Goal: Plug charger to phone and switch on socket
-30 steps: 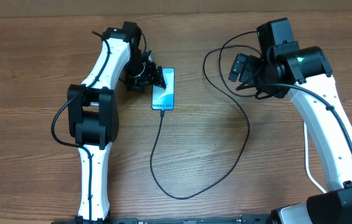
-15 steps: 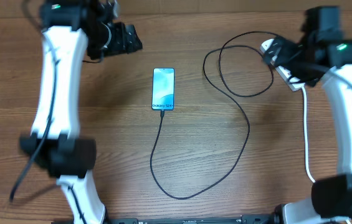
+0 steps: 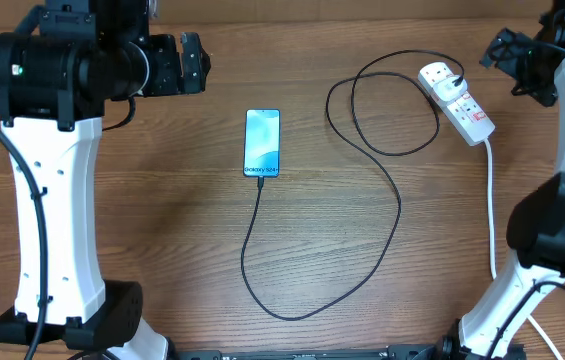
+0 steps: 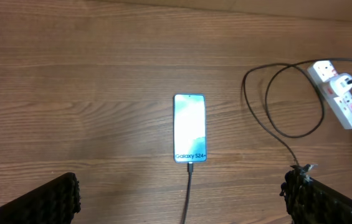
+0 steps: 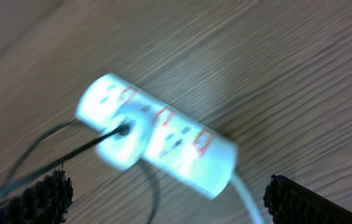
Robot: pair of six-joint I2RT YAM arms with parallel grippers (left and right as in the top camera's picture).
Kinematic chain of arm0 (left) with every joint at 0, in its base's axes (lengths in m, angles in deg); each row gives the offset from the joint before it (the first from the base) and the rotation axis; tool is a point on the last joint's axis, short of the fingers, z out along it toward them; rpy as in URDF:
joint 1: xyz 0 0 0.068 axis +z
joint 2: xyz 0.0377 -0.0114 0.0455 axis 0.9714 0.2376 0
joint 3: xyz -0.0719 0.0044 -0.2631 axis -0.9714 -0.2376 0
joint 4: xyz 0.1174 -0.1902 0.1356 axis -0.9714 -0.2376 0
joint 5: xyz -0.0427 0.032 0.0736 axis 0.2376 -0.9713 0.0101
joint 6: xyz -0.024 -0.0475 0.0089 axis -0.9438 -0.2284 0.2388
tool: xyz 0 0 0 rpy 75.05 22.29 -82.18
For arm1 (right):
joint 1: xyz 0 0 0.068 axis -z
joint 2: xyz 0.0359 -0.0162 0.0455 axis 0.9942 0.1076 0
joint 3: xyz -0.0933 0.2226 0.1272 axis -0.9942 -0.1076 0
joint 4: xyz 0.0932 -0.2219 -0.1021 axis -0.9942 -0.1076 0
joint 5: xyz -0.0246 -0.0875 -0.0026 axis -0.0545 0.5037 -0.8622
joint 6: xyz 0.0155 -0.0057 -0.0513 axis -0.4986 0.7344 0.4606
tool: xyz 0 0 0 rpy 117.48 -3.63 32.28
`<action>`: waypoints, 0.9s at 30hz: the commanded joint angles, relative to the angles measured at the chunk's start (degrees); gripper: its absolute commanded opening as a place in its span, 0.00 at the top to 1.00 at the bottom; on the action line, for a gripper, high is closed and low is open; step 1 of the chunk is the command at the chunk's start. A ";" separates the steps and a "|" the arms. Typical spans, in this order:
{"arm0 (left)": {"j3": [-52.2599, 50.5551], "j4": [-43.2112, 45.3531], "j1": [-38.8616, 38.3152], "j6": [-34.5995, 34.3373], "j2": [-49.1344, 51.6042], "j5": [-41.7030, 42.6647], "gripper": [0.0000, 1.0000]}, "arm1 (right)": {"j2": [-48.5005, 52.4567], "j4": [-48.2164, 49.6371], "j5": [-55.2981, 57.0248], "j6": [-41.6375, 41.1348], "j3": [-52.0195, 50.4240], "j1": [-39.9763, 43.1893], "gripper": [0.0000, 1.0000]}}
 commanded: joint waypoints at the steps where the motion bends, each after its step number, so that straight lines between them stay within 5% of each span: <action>1: -0.09 -0.07 0.22 -0.15 0.81 -1.42 0.00 | 2.99 2.16 9.75 0.66 0.87 0.76 0.00; 27: -0.09 -0.04 0.22 -0.15 0.85 -1.42 0.00 | 14.82 10.23 5.40 0.63 -0.26 0.70 0.00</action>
